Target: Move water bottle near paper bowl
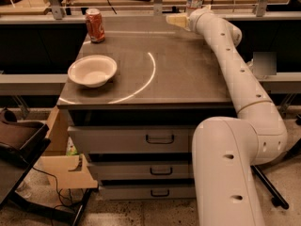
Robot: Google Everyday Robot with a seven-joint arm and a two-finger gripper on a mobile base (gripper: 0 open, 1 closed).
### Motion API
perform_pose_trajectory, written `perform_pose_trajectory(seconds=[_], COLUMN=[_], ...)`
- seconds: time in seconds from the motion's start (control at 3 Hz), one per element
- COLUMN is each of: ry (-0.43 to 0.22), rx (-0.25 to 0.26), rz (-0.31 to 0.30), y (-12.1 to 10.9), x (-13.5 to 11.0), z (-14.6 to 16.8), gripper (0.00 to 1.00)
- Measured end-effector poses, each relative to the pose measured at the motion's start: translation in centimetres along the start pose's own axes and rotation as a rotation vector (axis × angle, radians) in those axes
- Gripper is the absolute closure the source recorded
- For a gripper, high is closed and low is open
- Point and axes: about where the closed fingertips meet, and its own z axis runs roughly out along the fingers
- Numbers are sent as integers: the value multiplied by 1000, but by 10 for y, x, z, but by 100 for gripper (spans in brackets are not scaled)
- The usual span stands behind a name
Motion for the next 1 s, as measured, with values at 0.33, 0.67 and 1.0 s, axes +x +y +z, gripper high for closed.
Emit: perform_pose_trajectory(seconds=[0.33,0.67,1.0], ry=[-11,-13,-12], rx=[3,2,-1], rz=[3,3,4], y=[-2,-1,1], x=[-2,-3,-1], z=[3,4,6], gripper=[0,16,47])
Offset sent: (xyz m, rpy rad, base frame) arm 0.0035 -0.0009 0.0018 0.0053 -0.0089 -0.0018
